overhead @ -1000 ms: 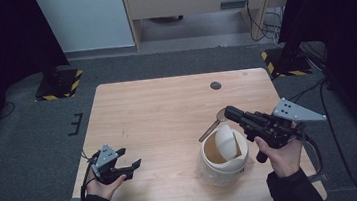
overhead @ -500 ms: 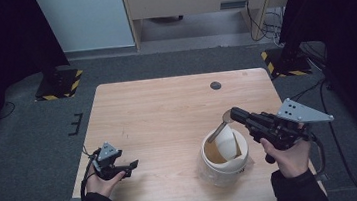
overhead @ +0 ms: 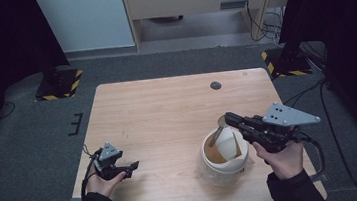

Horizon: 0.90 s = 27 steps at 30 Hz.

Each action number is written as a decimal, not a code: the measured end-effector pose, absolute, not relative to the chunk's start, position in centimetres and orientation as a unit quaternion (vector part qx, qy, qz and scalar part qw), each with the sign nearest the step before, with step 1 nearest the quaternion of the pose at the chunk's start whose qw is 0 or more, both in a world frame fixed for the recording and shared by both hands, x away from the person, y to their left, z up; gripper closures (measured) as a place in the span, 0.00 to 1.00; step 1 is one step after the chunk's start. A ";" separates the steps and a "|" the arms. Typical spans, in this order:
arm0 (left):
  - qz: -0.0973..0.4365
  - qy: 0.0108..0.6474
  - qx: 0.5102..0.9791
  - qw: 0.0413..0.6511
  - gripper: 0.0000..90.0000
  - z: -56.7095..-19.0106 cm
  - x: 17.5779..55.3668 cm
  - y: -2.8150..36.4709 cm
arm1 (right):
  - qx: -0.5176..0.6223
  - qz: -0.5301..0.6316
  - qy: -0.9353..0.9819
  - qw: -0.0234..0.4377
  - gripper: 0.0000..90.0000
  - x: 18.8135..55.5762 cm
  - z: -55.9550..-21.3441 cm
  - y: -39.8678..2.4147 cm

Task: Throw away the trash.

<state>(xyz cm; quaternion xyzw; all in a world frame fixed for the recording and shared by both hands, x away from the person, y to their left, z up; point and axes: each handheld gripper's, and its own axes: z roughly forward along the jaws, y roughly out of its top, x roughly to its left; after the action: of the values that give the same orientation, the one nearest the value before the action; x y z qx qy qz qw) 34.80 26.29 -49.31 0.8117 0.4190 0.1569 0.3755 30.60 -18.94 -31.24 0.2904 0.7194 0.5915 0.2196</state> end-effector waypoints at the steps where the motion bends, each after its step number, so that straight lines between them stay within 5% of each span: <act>1: 0.156 0.419 0.812 0.375 0.23 -49.3 34.8 26.3 | 0.290 0.589 0.722 0.220 0.97 30.6 -31.4 -18.8; 12: 0.158 0.416 0.815 0.371 0.23 -49.3 34.7 26.1 | 0.282 0.566 0.743 0.221 0.96 30.9 -32.6 -17.5; 27: 0.157 0.415 0.816 0.371 0.23 -49.3 34.7 26.0 | 0.319 0.597 0.699 0.233 0.74 31.3 -32.3 -19.8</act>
<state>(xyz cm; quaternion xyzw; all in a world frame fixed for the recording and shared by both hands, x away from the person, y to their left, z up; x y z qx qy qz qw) 34.73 26.05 -49.26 0.8158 0.4147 0.1574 0.3712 31.34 -19.80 -32.25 0.3188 0.6988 0.5967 0.2325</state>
